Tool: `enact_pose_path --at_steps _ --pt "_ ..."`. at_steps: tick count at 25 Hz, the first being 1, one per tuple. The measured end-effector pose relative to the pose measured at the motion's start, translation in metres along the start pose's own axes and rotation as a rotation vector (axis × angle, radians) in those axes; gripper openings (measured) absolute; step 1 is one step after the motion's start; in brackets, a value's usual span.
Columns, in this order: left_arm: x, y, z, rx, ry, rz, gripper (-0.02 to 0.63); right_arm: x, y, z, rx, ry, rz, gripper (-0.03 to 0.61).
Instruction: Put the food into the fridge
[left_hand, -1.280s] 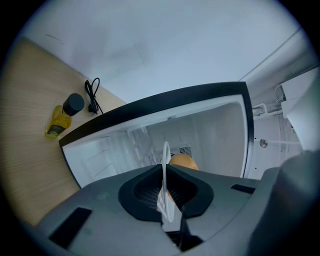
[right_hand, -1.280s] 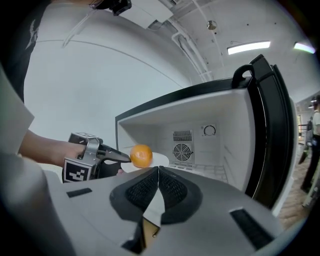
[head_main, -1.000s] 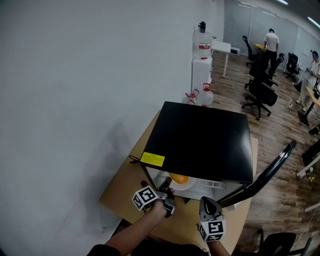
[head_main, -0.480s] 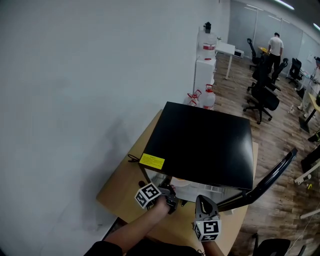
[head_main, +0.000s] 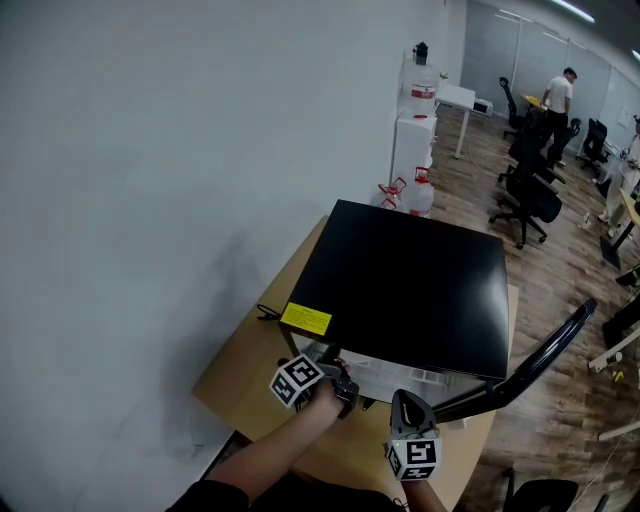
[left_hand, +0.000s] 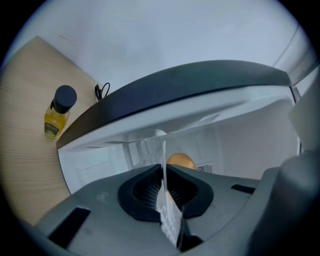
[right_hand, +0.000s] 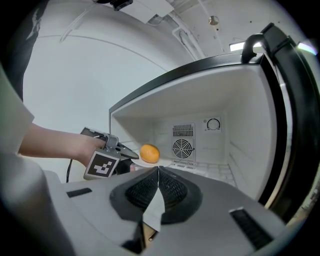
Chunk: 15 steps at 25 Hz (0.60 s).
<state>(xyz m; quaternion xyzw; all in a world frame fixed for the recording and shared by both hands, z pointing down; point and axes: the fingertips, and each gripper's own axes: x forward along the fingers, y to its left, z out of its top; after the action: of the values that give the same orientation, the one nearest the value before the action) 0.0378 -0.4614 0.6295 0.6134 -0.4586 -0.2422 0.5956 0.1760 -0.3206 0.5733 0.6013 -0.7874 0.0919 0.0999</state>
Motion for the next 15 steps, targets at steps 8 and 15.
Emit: enact_pose_path --at_steps 8,15 --pt "-0.006 0.008 0.004 -0.034 -0.034 0.057 0.023 -0.003 0.003 -0.005 0.009 0.006 0.002 0.060" --pt "-0.007 0.011 0.008 -0.072 -0.051 0.104 0.023 -0.008 0.006 -0.006 0.016 0.010 0.010 0.060"
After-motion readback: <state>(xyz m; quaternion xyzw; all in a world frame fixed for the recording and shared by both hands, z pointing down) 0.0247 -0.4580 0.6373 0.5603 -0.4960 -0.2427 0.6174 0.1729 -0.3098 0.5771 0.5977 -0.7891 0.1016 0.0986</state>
